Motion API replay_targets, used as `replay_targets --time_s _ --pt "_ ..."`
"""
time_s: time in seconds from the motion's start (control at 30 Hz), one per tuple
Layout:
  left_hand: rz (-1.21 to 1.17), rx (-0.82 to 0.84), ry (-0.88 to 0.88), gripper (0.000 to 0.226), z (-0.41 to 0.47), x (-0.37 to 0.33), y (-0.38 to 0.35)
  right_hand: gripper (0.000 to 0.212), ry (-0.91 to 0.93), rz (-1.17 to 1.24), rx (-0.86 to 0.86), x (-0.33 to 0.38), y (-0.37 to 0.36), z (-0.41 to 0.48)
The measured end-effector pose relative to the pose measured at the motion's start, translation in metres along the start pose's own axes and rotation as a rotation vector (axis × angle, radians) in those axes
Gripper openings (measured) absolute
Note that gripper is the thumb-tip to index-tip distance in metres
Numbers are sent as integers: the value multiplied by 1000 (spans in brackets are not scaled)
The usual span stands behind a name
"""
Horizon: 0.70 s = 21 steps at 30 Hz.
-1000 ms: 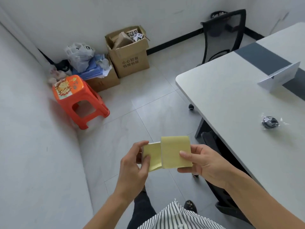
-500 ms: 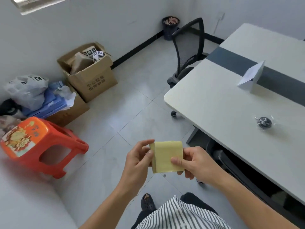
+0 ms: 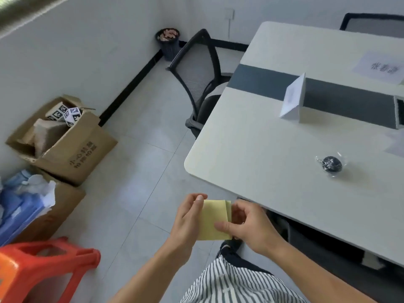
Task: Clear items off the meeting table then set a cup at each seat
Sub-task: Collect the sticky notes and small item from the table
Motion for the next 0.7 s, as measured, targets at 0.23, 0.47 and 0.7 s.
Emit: replay_targets --time_s 0.23,0.47,0.7 --pt "146 -71 51 26 98 -29 -30 38 -89 61 104 19 47 73" --pt "352 108 -9 38 174 -40 -34 17 -239 -62 -588 -22 174 125" --pt "597 341 -88 40 230 -61 -48 50 -482 -415 -1082 -64 284 134"
Point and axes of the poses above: each hand's wrist, its own z-axis towards the middle knuckle, its own y-axis out of the back of the hand, x = y × z, the point moved 4 cm from there along z, towards the middle knuckle, and after that the axes turned 6 degrees about -y, right-handed, at the moved point
